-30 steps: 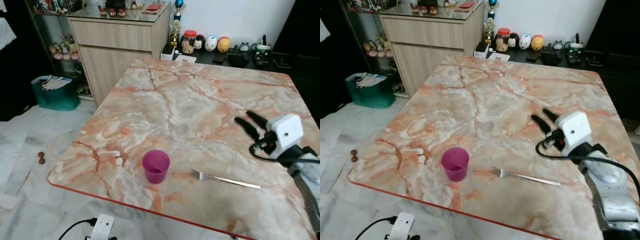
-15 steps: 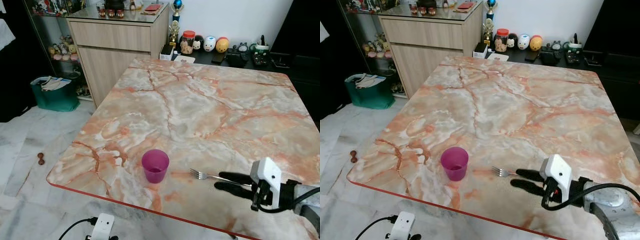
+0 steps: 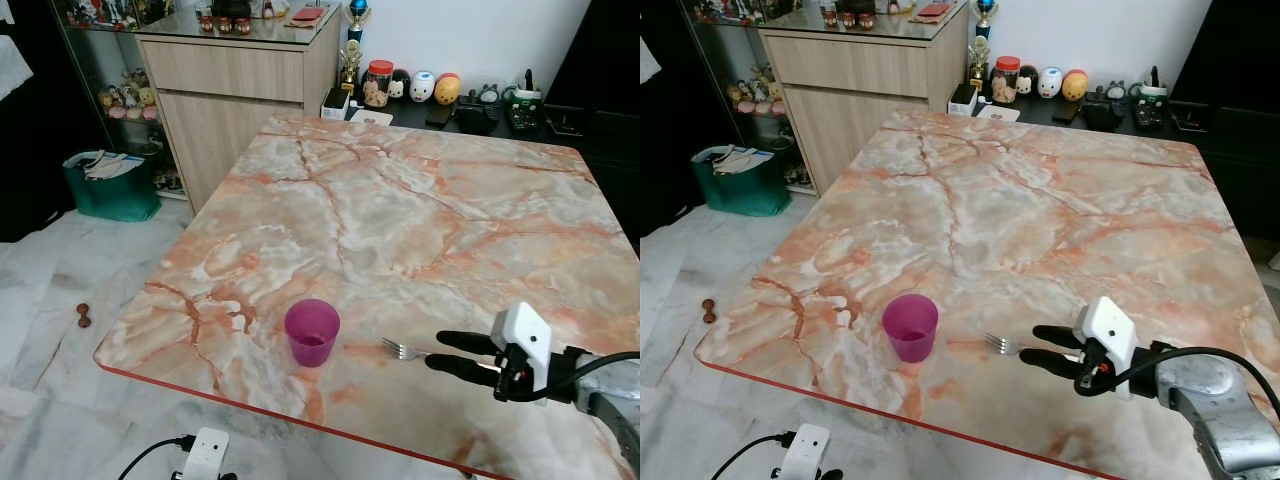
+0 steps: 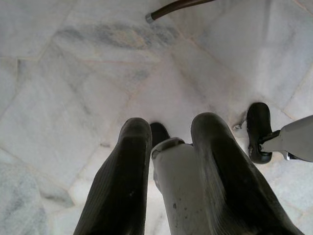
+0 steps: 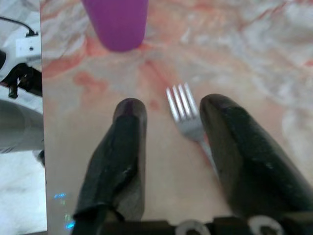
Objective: Setting the table
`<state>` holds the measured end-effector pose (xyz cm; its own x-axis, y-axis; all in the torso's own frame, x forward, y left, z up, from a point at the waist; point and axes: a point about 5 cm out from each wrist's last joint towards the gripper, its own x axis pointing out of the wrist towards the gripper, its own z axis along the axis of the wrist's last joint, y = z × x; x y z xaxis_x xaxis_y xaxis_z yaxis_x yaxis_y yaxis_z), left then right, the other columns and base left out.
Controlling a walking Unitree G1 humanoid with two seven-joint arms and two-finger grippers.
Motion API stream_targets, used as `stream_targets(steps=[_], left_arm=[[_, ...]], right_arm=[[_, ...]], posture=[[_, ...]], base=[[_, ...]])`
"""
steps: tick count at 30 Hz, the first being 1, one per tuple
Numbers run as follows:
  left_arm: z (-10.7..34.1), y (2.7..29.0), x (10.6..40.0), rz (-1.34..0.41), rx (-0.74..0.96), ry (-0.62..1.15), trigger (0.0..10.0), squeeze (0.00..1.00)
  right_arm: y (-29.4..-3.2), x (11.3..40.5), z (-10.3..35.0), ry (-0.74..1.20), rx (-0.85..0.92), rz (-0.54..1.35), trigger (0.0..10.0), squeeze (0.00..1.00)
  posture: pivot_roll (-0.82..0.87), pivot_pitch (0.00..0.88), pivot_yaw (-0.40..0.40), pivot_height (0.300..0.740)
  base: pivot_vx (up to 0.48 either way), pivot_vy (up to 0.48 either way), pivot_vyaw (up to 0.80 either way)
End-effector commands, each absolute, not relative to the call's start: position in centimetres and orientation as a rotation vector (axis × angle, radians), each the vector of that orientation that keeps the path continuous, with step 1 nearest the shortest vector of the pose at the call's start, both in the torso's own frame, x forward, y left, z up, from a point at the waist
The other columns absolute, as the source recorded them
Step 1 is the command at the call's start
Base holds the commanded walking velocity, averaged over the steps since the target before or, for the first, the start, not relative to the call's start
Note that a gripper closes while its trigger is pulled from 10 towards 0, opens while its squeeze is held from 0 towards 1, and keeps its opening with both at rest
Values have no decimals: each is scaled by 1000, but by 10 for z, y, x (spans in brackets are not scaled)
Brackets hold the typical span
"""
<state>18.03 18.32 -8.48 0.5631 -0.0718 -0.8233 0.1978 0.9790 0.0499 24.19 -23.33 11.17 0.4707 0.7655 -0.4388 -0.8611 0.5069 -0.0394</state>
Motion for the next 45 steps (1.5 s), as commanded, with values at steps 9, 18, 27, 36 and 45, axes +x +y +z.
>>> stream_targets(steps=[9, 18, 27, 36, 45], left_arm=[[-89, 184, 173, -166, 117, 1008, 10000, 0], [-87, 184, 176, -164, 106, 995, 10000, 0], [-87, 185, 176, -158, 106, 997, 10000, 0], [-87, 184, 176, -158, 98, 1000, 10000, 0], [-87, 183, 176, -155, 97, 999, 10000, 0]], right_arm=[[-248, 257, 102, 470, -405, 918, 10000, 0], [-235, 262, 106, 391, -331, 965, 10000, 0], [-245, 267, 102, 407, -342, 916, 10000, 0], [-254, 266, 100, 473, -337, 936, 10000, 0], [-256, 268, 91, 512, -346, 932, 10000, 0]], posture=[[6, 0, 0, 740], [14, 0, -2, 740], [17, 0, -3, 740], [15, 0, 0, 740], [19, 0, -1, 740]], base=[[0, 0, 0], [0, 0, 0], [0, 0, 0], [0, 0, 0], [0, 0, 0]])
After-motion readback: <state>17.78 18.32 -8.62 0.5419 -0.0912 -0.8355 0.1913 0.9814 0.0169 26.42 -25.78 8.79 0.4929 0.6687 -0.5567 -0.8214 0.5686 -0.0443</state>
